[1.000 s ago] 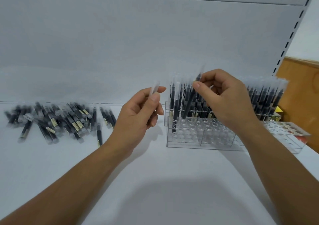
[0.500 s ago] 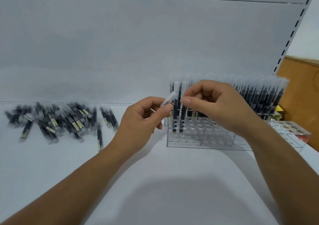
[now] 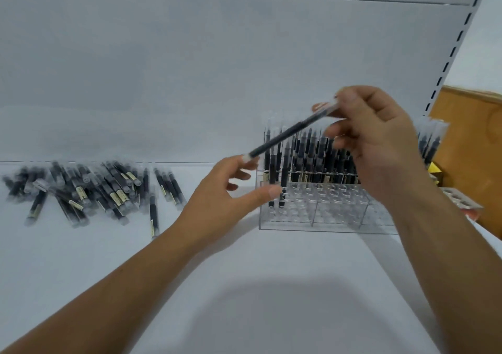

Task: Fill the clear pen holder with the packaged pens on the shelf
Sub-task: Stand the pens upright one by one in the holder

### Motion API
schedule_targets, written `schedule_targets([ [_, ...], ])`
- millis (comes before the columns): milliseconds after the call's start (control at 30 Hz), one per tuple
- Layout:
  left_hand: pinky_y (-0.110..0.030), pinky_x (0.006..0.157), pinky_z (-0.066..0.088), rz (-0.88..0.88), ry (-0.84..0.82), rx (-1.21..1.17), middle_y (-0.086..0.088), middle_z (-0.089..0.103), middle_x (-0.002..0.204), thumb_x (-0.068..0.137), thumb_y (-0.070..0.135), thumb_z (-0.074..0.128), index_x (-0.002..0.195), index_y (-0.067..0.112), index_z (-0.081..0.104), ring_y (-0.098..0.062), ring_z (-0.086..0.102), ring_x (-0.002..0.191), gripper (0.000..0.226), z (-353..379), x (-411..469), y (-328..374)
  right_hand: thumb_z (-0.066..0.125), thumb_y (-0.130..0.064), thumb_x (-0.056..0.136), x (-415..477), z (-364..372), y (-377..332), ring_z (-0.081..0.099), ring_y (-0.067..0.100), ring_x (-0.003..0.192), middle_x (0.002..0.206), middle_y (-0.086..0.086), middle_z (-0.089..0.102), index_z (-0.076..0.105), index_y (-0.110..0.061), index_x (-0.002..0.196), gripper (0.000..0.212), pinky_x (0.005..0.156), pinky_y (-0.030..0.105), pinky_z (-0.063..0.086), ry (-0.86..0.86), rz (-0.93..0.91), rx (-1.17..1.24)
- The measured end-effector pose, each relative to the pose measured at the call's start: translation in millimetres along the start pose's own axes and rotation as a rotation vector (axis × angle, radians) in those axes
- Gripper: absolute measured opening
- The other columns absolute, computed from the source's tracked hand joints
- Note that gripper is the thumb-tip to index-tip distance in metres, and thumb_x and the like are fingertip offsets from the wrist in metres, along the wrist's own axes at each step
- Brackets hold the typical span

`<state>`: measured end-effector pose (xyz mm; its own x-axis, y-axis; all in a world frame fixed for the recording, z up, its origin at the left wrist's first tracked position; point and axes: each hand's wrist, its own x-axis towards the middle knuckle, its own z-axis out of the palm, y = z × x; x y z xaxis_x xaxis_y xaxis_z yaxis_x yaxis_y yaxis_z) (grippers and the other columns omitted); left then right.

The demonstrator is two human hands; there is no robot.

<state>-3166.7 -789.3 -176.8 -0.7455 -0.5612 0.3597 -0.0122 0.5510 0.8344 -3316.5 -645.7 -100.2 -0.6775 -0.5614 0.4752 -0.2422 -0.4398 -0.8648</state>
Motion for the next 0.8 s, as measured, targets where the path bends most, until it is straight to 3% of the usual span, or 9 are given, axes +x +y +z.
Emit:
schedule_targets([
  [100,-0.022,0.092,0.045,-0.087,-0.099,0.01,0.026,0.06,0.113,0.064,0.067,0.071,0.118,0.043,0.058,0.009,0.055,0.104,0.06,6.8,-3.4,-3.3,0.061,-0.025,0.095,5.6,-9.1,-0.3,0.059,0.008,0.058,0.084,0.0,0.073,0.061,-0.017,0.096,0.008,0.051,0.018,0.047,0.17,-0.076,-0.018],
  [200,-0.025,0.094,0.048,-0.127,-0.094,-0.048,0.017,0.065,0.105,0.065,0.057,0.074,0.112,0.037,0.063,0.002,0.06,0.099,0.052,10.7,-2.4,-1.5,0.06,-0.024,0.097,4.8,-10.2,3.1,0.061,0.008,0.059,0.079,-0.004,0.071,0.062,-0.02,0.096,0.004,0.053,0.02,0.049,0.229,-0.169,-0.176],
  [367,-0.011,0.082,0.048,-0.146,-0.082,-0.086,0.008,0.065,0.105,0.075,0.036,0.079,0.109,0.03,0.065,-0.002,0.061,0.096,0.037,9.5,-0.2,-0.1,0.06,-0.019,0.097,1.8,-3.8,11.0,0.063,0.008,0.061,0.085,0.004,0.068,0.062,-0.02,0.099,0.003,0.056,0.018,0.052,0.151,-0.264,-0.322],
  [567,-0.003,0.073,0.044,-0.146,-0.051,-0.08,0.009,0.064,0.105,0.079,0.032,0.077,0.107,0.029,0.064,0.0,0.061,0.094,0.031,5.5,3.4,-3.6,0.061,-0.021,0.096,5.1,2.7,22.4,0.065,0.009,0.063,0.082,-0.001,0.069,0.063,-0.023,0.099,0.004,0.06,0.022,0.054,0.109,-0.307,-0.395],
  [700,-0.005,0.077,0.044,-0.13,-0.065,-0.047,0.013,0.065,0.103,0.078,0.036,0.076,0.107,0.033,0.063,0.004,0.061,0.091,0.032,4.3,6.5,-5.2,0.064,-0.026,0.093,5.1,13.6,35.0,0.066,0.009,0.064,0.075,-0.004,0.068,0.064,-0.027,0.098,0.004,0.065,0.029,0.057,-0.049,-0.224,-0.547],
  [800,-0.005,0.076,0.045,-0.119,-0.064,-0.026,0.014,0.066,0.102,0.078,0.038,0.076,0.101,0.038,0.062,0.006,0.061,0.09,0.027,3.5,7.2,-6.9,0.067,-0.033,0.091,5.7,18.9,41.5,0.068,0.009,0.064,0.079,-0.005,0.071,0.063,-0.031,0.096,0.006,0.066,0.025,0.055,-0.127,-0.128,-0.657],
])
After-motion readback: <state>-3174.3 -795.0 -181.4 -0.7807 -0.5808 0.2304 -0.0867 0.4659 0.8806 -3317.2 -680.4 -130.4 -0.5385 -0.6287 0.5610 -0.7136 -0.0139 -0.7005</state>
